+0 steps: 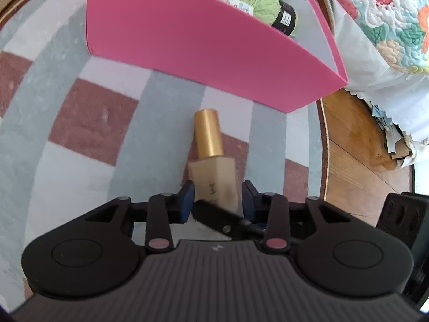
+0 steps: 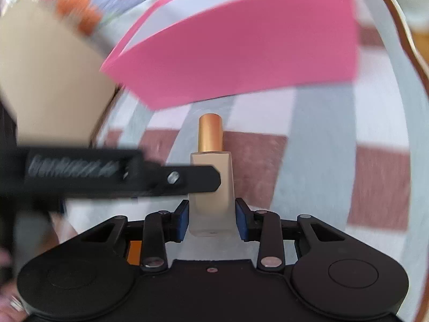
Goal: Organize objects
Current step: 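Lift the foundation bottle and carry it over the pink box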
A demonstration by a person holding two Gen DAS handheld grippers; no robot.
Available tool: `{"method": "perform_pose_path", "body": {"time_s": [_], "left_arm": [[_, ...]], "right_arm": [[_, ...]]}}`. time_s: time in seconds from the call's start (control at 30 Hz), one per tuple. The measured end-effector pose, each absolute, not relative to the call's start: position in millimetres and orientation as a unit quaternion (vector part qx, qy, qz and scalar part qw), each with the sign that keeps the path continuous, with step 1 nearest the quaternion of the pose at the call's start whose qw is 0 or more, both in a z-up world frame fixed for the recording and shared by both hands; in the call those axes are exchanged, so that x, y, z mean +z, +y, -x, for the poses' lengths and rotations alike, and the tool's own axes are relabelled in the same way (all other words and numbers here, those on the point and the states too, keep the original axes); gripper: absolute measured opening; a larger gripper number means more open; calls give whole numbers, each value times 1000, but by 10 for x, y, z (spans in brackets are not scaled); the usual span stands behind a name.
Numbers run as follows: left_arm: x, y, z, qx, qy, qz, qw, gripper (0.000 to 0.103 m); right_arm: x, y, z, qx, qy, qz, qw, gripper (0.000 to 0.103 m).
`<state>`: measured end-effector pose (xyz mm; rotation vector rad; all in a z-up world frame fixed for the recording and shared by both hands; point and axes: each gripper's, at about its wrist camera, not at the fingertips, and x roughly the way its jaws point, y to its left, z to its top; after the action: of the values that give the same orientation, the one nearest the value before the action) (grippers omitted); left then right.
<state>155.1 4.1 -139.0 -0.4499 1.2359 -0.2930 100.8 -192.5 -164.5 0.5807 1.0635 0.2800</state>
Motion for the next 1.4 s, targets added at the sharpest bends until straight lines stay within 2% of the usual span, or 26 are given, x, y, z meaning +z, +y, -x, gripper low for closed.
{"method": "perform_pose_path", "body": {"time_s": [0.07, 0.3, 0.47, 0.6, 0.97, 1.4], "left_arm": [[-1427, 18, -1553, -133, 574, 202, 782, 39], [-1474, -22, -1478, -133, 565, 204, 788, 41], [-1432, -35, -1424, -133, 564, 195, 791, 41], [-1431, -44, -1397, -127, 560, 193, 796, 41], [-1411, 5, -1343, -119, 561, 228, 787, 41], [-738, 25, -1000, -140, 539, 187, 809, 42]], "right_arm": [[-1669, -1977, -998, 132, 497, -288, 808, 39], [-1714, -1572, -972, 141, 485, -177, 845, 40], [-1669, -1403, -928, 152, 488, -88, 855, 48], [-1664, -1296, -928, 164, 489, -33, 856, 49], [-1574, -1396, -1035, 150, 519, -84, 837, 48], [-1015, -1341, -913, 181, 523, -108, 826, 48]]}}
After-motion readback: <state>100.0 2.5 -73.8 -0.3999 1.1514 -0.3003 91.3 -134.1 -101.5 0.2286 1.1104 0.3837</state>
